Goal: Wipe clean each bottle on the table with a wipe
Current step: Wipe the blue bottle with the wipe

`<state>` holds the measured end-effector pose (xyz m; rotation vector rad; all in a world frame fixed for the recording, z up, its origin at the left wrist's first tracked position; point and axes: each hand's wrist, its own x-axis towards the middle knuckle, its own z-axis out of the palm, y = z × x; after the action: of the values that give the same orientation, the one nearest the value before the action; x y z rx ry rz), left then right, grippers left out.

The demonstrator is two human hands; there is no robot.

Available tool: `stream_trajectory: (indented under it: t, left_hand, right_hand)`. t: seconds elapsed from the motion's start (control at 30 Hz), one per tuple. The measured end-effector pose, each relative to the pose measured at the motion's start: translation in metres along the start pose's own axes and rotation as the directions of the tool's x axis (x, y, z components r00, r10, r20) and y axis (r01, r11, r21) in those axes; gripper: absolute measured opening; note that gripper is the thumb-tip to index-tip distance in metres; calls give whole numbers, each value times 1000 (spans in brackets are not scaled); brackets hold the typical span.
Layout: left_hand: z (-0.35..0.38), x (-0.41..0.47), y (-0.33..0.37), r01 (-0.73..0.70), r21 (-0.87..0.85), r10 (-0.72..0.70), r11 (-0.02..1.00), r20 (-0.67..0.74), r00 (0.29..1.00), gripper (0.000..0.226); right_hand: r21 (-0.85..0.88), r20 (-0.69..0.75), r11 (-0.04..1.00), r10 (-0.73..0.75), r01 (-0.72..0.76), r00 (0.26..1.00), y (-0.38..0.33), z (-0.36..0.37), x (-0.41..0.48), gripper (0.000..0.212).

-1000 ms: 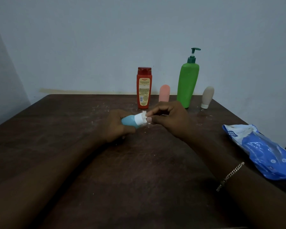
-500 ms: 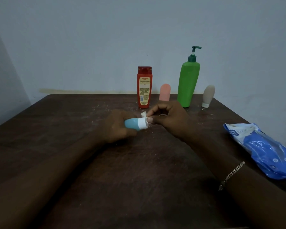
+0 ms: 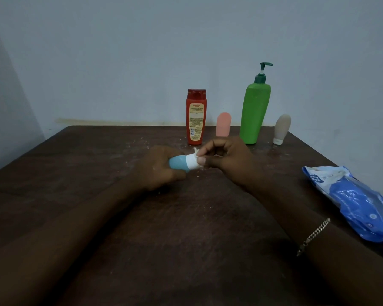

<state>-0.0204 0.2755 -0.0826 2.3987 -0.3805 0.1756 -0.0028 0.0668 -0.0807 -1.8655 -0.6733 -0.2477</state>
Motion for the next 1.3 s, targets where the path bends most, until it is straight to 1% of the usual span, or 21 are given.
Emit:
stream_trajectory:
  t: [0.07,0.1,0.17,0.23,0.3,0.37,0.47,0.53,0.57,0.67,0.7,0.8,0.9,1.0,1.07,1.13,1.2,1.23,1.3]
  left_hand:
    - [0,-1,0,-26,15,26,1000,29,999,30]
    - [0,0,-1,-24,2,24,1000,17,1000,30]
    - [1,1,-4,27,-64,-29,998,-37,999,32]
    - [2,3,-5,45,-91,-50,995,-53,997,34]
    - [3,3,-5,14,-34,-14,999,-10,1000,32]
    - [4,3,-6,-3,11,3,1000,18,1000,33]
    - [5,6,-8,25,-38,-26,999,-34,999,38]
    - [4,5,-7,17,-48,-19,999,-45,999,33]
    - [4,4,-6,-1,-27,1,1000,-27,1000,30]
    - [3,1,-4,-53,34,52,998,27,998,33]
    - [3,1,-6,-51,10,51,999,21,999,32]
    - [5,3,-11,-13,-148,14,989,2,1000,28]
    - [6,5,-14,-19,-173,24,985,28,999,27]
    - [2,7,-16,-23,-202,25,979,10,1000,34]
    - [-3,10,-17,22,-247,-14,969,32,999,37]
    - [-8,13,-20,79,-276,-70,958,44,997,29]
    - [-15,18,-24,92,-237,-95,967,-5,995,16]
    - [-18,20,-26,77,-202,-87,976,-42,995,15]
    - [-26,25,-27,46,-143,-63,989,-119,991,20]
  right_hand:
    - [0,-16,1000,10,-10,1000,1,0,0,10]
    - [13,-27,1000,13,-12,1000,2,0,-1,10]
    - [39,-31,999,14,-13,999,0,1,0,10]
    - [40,-16,999,15,-14,1000,-2,0,0,11]
    - [44,-4,999,18,-18,1000,-2,0,0,12]
    - [43,-32,999,26,-25,999,0,0,0,11]
    - [49,-48,999,24,-21,999,-1,-1,-1,12]
    - [61,-33,998,5,-3,999,-2,-1,-1,13]
    - [60,-28,998,3,-2,1000,-2,0,-1,13]
    - [60,-50,998,34,-31,998,-1,0,0,13]
    - [62,-54,997,44,-41,998,0,0,1,12]
    - [66,-52,996,59,-55,997,1,0,1,10]
    - [88,-57,993,84,-79,995,8,2,2,13]
    - [135,-29,977,170,-165,985,14,3,3,28]
    - [122,-35,971,213,-207,976,16,4,6,27]
    - [90,-79,970,233,-226,969,20,4,8,20]
    - [56,-126,968,249,-244,960,28,3,9,15]
    - [25,-140,968,250,-249,958,32,2,8,13]
    - [-13,-167,969,240,-246,956,37,1,8,12]
